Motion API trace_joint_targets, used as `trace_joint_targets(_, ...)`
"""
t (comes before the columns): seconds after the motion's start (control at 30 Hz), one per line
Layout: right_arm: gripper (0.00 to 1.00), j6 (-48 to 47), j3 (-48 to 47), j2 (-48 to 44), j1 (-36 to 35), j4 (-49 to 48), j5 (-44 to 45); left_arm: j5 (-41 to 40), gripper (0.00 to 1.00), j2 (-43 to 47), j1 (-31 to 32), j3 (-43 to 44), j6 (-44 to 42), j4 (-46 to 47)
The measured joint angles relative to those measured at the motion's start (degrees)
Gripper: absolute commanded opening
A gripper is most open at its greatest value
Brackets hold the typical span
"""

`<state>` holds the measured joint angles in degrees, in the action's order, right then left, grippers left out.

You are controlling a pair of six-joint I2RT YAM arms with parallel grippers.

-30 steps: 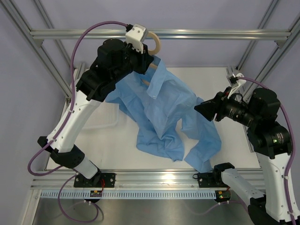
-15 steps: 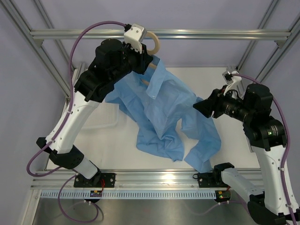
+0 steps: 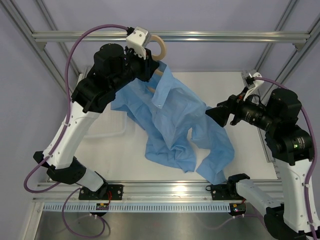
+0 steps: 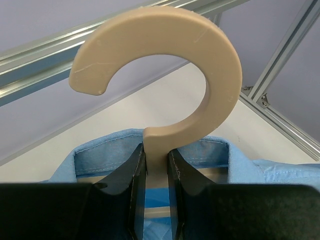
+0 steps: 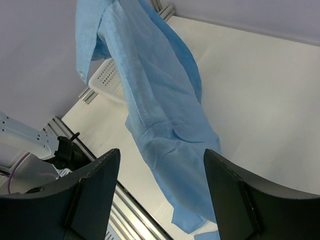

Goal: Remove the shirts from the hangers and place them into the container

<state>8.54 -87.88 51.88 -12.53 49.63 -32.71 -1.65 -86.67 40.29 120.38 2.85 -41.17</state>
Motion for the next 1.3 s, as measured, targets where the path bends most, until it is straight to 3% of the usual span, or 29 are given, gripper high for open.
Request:
trace_joint_targets(0.17, 0.72, -0.1, 2.2, 1.3, 0.0, 0.0, -2.6, 1.5, 0.00, 0.3, 0.0, 0.0, 0.1, 0.0)
trace_joint_targets(0.4, 0.52, 0.2, 4.6, 1.3, -0.2, -0.9, -5.4, 2.9, 0.00, 0.3, 0.0, 0.0, 0.1, 0.0)
trace_joint_targets(0.7, 0.50, 0.4, 5.6, -1.7, -0.7, -0.9, -6.0, 3.2, 0.00, 0.2, -0.3, 1.8, 0.1, -0.2)
trace_joint_targets(0.83, 0.25, 0.7, 5.6, -2.1, -0.9, -0.9, -6.7, 3.5, 0.00, 0.2, -0.5, 2.2, 0.1, -0.2)
trace_joint_targets(0.93, 0.21, 1.0, 5.6, -1.8, -0.9, -0.9, -7.4, 3.5, 0.00, 0.1, -0.5, 2.2, 0.1, -0.2)
trace_joint_targets(1.0, 0.13, 1.2, 5.7, -1.6, -0.9, -1.0, -7.6, 3.5, 0.00, 0.1, -0.5, 2.2, 0.1, -0.2)
trace_joint_targets(1.03, 0.00, 1.3, 5.8, -1.5, -0.9, -1.0, -7.8, 3.5, 0.00, 0.1, -0.5, 2.2, 0.1, -0.2)
trace_joint_targets(1.3, 0.00, 2.9, 5.9, -2.4, -0.9, -1.4, -6.5, 2.6, 0.00, 0.2, -1.1, -2.2, 0.5, 3.5)
